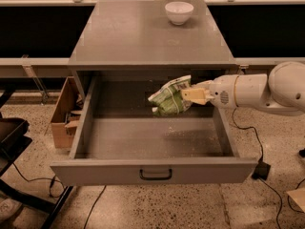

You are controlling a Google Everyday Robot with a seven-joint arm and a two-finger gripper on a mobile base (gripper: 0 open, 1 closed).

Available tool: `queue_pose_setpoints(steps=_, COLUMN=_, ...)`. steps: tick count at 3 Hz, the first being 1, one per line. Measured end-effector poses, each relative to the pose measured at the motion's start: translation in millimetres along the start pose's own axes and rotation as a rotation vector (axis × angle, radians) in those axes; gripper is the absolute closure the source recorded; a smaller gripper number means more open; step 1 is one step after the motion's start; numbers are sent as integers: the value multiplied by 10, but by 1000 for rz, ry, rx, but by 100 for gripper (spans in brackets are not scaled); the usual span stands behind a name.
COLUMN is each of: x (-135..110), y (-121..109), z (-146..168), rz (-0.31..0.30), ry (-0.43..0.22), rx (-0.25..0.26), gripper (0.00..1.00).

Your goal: Place green jalapeno chip bag into top drawer

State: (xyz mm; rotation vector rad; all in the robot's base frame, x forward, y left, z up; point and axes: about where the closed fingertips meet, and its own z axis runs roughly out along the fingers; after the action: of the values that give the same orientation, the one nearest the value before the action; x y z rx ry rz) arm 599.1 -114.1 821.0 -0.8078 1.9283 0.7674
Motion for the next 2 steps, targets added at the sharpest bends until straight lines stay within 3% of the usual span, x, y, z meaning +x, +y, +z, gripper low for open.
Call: queue_pose_setpoints(steps=2, x=0, y=0, z=0, rz=0, ry=0, rx=0, gripper=5)
